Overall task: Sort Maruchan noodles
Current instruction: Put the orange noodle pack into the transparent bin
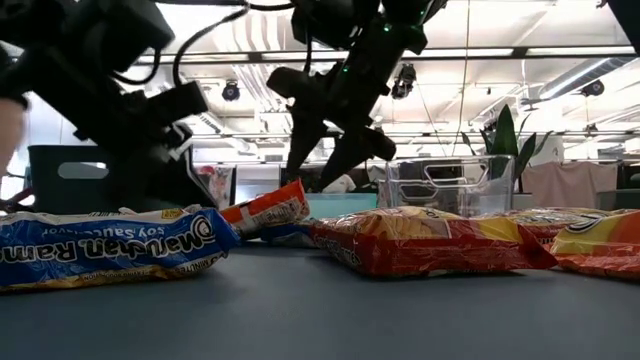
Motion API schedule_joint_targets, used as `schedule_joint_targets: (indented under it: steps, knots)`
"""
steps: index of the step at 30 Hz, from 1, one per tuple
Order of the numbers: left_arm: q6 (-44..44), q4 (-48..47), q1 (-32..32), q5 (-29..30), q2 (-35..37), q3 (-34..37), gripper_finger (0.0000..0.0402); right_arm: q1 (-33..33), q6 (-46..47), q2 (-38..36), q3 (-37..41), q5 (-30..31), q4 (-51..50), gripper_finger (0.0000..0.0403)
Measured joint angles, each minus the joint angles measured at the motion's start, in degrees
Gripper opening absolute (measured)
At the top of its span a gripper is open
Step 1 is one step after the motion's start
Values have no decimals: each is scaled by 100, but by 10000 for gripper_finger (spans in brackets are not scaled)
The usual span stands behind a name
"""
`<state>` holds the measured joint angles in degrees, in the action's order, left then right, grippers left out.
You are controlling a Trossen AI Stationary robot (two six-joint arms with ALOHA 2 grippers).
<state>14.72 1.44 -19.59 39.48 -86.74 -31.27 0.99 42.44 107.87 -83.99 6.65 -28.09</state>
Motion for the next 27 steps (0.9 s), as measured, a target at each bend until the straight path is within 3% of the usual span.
schedule_joint_targets:
  steps: [10, 21, 27]
  knots:
    - [101, 100, 31, -140, -299, 0, 0, 39, 64, 38, -5, -49, 245, 291]
    - [176, 119, 63, -151, -315, 5, 0, -63, 394, 27, -423, -93, 157, 286]
    - [323, 113, 74, -160, -319, 106, 0, -169, 680, 85, -393, 324, 17, 285]
